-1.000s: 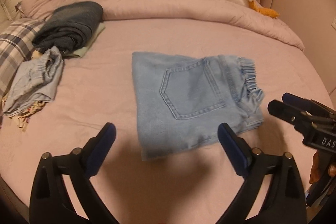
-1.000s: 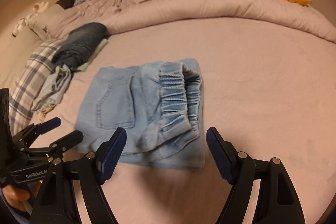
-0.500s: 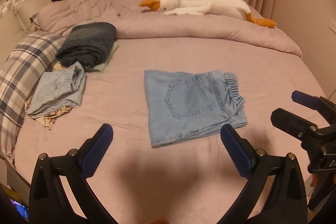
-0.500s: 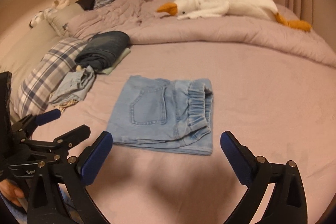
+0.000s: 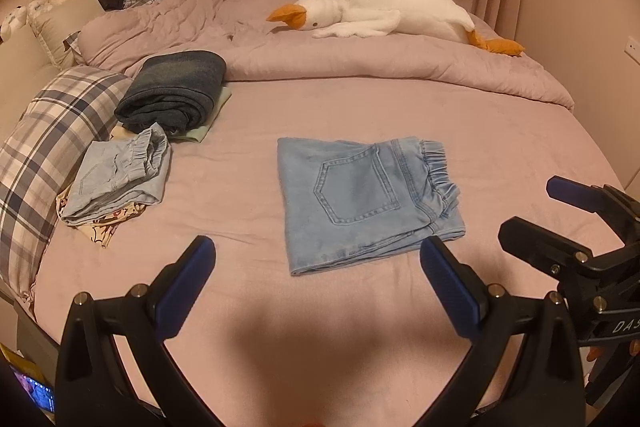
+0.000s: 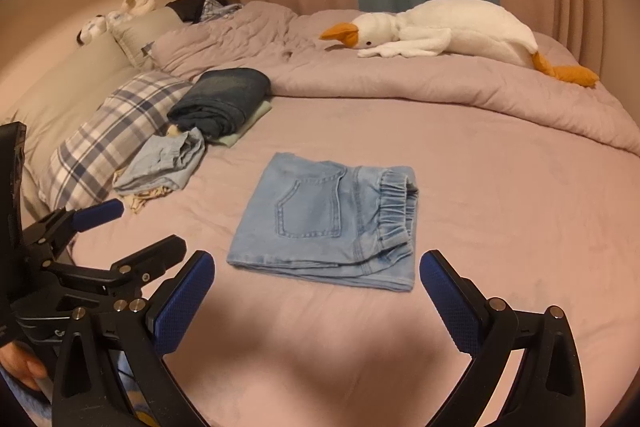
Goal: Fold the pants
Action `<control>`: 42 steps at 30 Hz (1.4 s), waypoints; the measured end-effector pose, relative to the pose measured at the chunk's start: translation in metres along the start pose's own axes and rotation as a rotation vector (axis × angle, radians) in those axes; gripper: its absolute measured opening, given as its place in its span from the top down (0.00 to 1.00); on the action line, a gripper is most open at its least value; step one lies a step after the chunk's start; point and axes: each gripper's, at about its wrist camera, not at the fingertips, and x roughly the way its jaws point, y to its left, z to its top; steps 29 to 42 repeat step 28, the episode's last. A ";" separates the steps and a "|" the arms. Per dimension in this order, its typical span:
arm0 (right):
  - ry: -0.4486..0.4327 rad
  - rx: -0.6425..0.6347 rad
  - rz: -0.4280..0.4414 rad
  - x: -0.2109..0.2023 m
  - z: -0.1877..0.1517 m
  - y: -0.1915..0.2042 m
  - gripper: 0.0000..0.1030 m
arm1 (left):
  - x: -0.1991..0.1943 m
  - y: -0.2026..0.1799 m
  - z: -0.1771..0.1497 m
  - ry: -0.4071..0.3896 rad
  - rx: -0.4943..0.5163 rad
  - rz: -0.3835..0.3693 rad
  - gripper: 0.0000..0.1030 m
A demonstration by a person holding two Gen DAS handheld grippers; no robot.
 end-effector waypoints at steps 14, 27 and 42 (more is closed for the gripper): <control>0.002 -0.001 -0.003 0.000 -0.001 0.000 0.01 | 0.001 -0.001 0.001 0.004 -0.004 0.001 0.01; 0.003 -0.005 0.004 0.001 0.000 0.001 0.01 | 0.003 0.001 0.002 0.010 -0.007 -0.002 0.01; 0.003 -0.005 0.004 0.001 0.000 0.000 0.01 | 0.003 0.001 0.002 0.009 -0.007 -0.003 0.01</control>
